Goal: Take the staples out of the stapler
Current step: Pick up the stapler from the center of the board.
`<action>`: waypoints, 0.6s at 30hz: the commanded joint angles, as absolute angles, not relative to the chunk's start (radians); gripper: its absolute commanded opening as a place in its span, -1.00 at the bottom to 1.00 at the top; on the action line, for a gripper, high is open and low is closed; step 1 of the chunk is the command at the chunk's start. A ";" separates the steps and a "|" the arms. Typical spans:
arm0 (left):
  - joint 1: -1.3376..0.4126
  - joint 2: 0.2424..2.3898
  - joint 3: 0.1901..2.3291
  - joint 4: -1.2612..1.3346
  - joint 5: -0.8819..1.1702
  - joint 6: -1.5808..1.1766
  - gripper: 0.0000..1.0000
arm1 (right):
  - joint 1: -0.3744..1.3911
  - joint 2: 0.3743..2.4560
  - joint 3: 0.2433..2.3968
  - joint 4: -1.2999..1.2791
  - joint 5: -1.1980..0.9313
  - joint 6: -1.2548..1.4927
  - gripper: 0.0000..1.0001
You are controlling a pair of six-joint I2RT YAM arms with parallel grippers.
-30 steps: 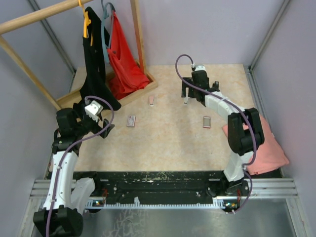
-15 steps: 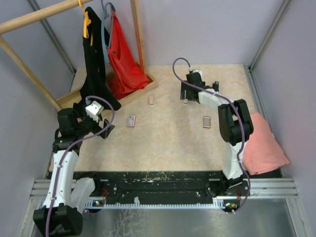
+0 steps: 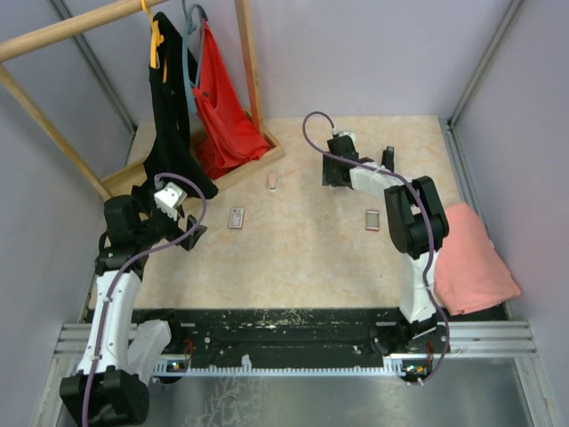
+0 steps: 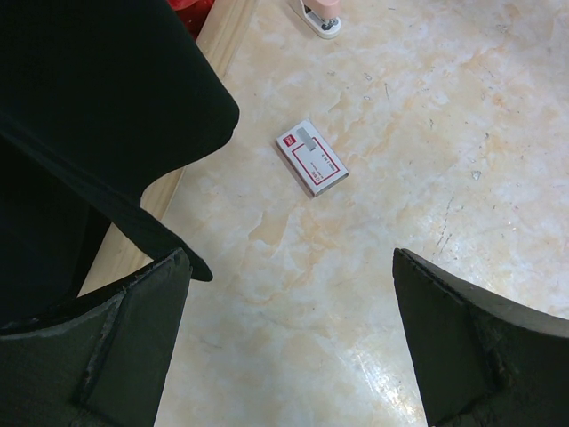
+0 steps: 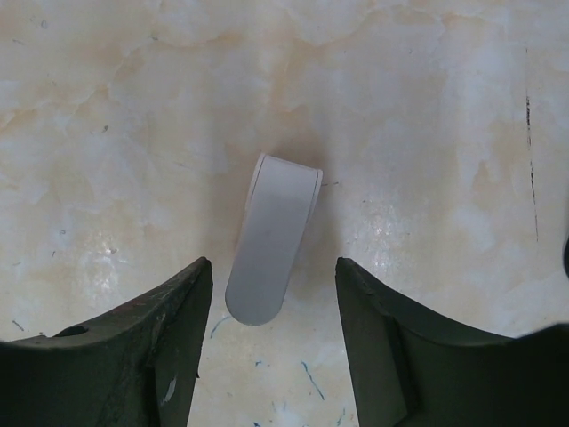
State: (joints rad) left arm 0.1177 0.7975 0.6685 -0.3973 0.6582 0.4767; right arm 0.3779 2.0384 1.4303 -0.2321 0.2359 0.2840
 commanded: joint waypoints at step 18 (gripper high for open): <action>0.119 0.773 0.655 -0.385 0.680 0.492 1.00 | 0.391 2.016 1.453 -0.199 0.285 0.263 -0.45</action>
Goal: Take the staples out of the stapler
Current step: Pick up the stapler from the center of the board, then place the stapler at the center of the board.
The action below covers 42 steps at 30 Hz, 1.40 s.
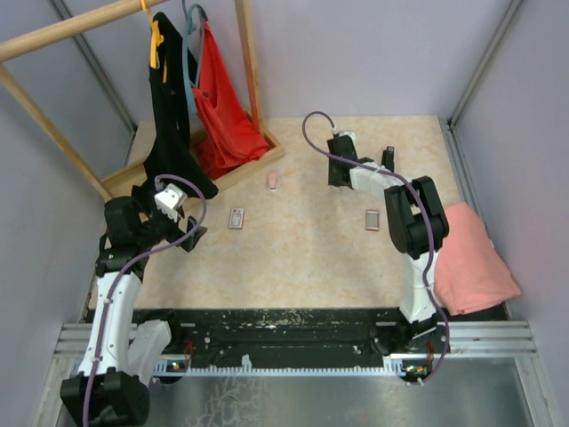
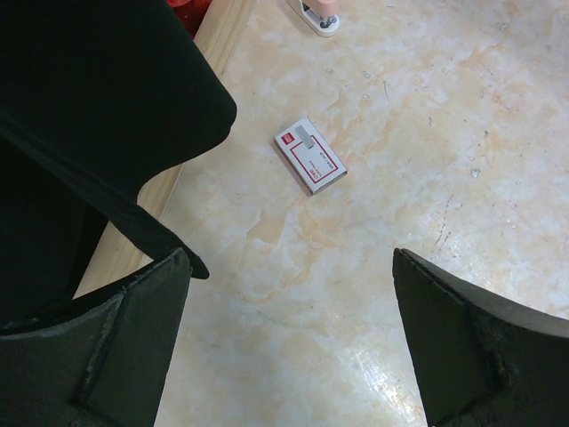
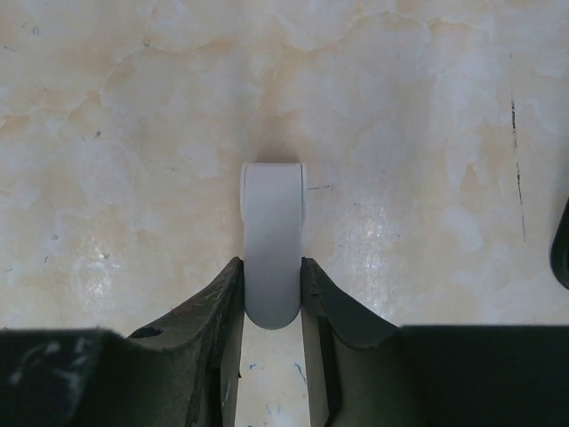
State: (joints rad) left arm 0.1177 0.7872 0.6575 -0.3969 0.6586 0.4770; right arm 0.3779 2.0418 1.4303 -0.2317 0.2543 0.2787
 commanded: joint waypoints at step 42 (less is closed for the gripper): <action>0.117 0.775 0.666 -0.390 0.693 0.491 1.00 | 0.656 1.537 0.965 0.087 -0.234 -0.268 -0.85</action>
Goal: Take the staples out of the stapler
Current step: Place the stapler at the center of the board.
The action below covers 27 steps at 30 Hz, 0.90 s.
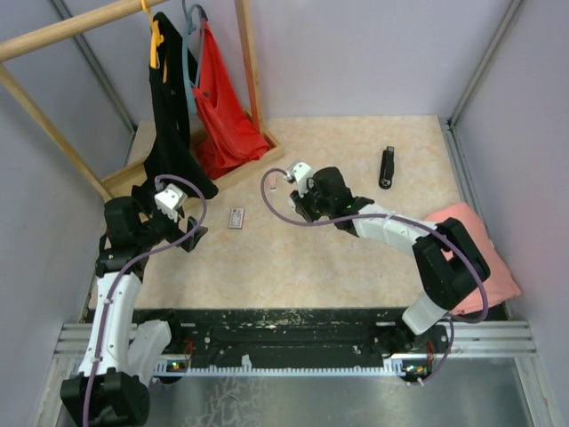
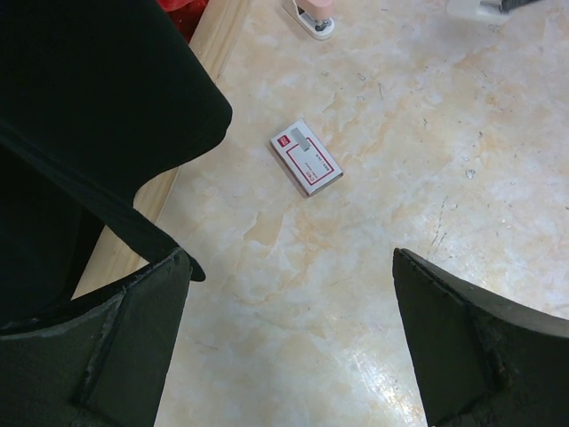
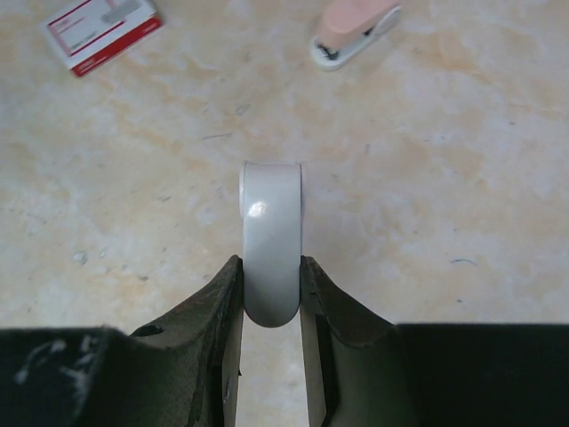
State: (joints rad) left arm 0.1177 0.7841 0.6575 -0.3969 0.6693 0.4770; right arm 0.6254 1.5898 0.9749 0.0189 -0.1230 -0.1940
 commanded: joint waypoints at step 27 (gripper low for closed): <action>0.118 0.766 0.658 -0.397 0.723 0.504 1.00 | 0.828 1.602 0.830 0.159 -0.295 -0.492 -0.81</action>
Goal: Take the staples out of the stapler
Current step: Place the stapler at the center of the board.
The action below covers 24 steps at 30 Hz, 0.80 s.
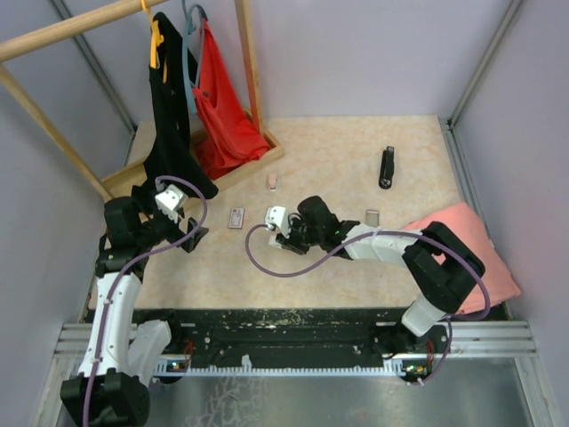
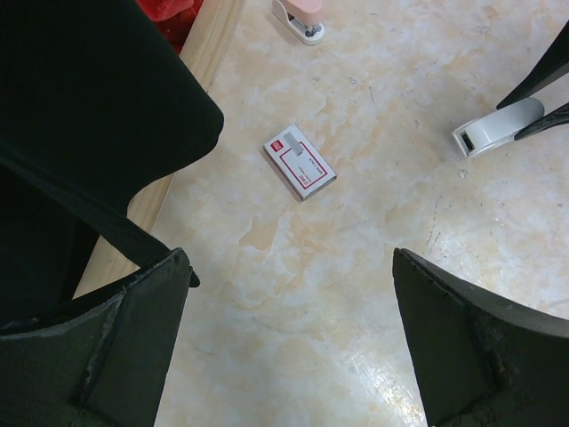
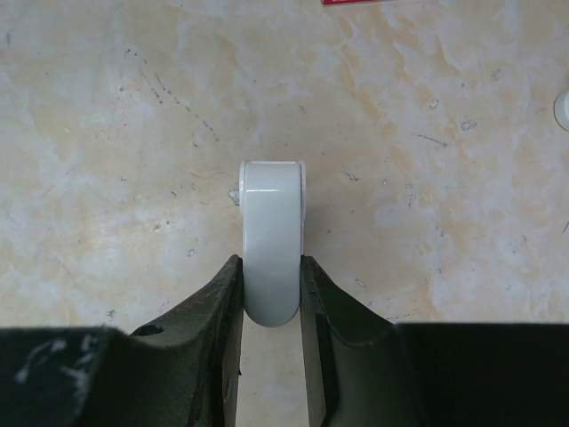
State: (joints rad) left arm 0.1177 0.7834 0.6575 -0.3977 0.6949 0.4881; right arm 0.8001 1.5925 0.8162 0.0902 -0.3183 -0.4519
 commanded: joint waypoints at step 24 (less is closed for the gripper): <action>0.119 0.757 0.654 -0.399 0.728 0.509 1.00 | 0.852 1.643 0.873 0.088 -0.261 -0.522 -0.41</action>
State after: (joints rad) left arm 0.1177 0.7700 0.6575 -0.3981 0.7010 0.4950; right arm 0.8379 1.6470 0.8200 0.0734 -0.2562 -0.5137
